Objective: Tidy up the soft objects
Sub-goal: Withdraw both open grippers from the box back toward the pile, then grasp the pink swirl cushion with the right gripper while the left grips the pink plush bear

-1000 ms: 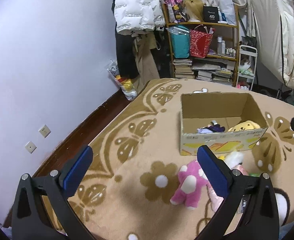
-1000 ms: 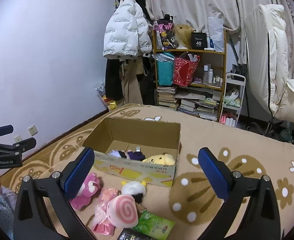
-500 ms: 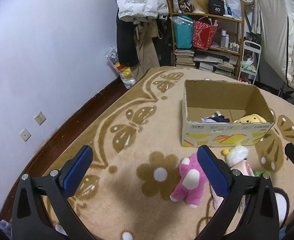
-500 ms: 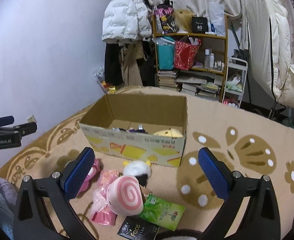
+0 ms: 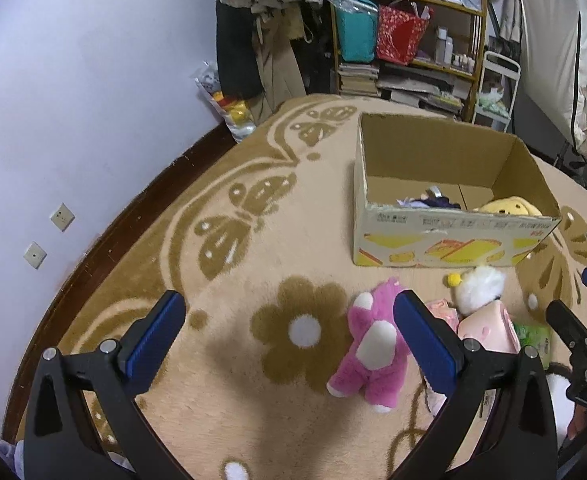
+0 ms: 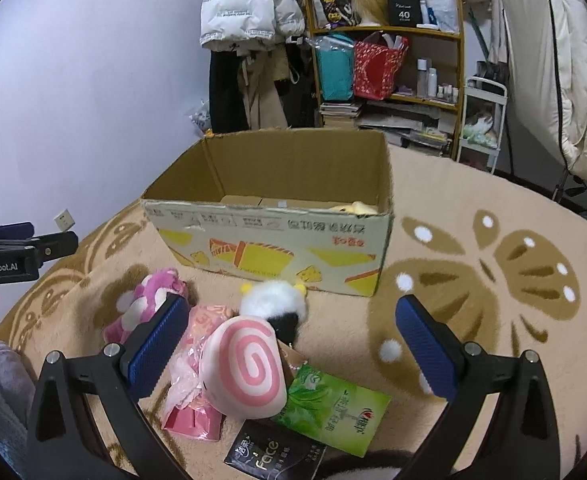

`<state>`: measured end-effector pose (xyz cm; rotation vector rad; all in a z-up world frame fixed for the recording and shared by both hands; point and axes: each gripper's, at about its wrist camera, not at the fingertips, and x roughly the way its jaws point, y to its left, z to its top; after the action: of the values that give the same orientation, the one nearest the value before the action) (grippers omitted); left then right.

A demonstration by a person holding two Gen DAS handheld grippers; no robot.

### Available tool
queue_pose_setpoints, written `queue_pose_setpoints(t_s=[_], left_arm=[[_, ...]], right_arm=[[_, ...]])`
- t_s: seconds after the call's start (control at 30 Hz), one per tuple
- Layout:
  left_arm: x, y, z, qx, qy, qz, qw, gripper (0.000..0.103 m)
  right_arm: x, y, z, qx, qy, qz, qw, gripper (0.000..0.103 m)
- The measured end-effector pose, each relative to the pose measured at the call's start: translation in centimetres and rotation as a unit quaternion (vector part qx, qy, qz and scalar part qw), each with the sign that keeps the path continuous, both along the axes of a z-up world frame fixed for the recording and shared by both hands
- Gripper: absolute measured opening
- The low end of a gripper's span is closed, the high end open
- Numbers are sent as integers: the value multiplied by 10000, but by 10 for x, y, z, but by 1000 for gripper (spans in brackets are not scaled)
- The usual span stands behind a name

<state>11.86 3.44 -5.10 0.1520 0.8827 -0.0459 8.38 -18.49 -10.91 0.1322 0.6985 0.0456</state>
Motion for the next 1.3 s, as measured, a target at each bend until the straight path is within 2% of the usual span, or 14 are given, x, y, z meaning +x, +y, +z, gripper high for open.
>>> queue_pose_setpoints(t_s=[0.3, 0.73, 0.97, 1.3], left_arm=[[5, -13, -16, -156, 331, -224, 9991, 103], [17, -26, -47, -12, 782, -247, 9966, 103], [20, -32, -61, 191, 960, -283, 9948, 103], [22, -41, -73, 146, 1206, -453, 9916, 103]], right_arm=[[7, 5, -13, 74, 183, 103, 9998, 103], [19, 16, -33, 37, 472, 322, 9984, 103], [24, 18, -45, 37, 634, 394, 9972, 103], [27, 13, -56, 113, 834, 399, 9957, 103]])
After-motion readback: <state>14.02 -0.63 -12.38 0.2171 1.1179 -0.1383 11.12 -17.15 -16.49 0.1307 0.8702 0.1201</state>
